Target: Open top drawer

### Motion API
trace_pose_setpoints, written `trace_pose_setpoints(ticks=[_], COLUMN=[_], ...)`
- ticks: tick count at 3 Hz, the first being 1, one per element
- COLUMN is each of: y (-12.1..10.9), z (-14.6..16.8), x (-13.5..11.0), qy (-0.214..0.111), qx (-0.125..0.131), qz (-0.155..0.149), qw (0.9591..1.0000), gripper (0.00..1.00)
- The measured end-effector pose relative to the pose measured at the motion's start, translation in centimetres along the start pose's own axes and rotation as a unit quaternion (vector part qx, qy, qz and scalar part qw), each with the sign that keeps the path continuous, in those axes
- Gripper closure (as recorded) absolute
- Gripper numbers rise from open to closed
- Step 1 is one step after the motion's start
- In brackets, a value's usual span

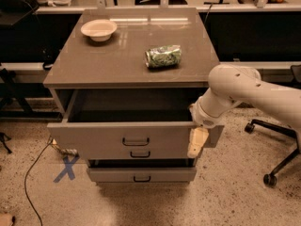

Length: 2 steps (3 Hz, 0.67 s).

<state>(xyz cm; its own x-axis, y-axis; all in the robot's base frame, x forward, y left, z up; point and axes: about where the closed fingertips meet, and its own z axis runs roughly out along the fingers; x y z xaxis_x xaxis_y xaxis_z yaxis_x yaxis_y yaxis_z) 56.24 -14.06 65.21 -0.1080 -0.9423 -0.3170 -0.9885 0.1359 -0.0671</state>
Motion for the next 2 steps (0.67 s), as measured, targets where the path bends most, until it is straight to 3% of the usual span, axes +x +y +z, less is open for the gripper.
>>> trace_pose_setpoints(ticks=[1,2], y=[2.0,3.2], z=[0.7,0.7], x=[1.9,2.5], qy=[0.017,0.025], qx=[-0.020,-0.023], qz=[0.015,0.024], qw=[0.9995,0.9991], gripper=[0.17,0.41])
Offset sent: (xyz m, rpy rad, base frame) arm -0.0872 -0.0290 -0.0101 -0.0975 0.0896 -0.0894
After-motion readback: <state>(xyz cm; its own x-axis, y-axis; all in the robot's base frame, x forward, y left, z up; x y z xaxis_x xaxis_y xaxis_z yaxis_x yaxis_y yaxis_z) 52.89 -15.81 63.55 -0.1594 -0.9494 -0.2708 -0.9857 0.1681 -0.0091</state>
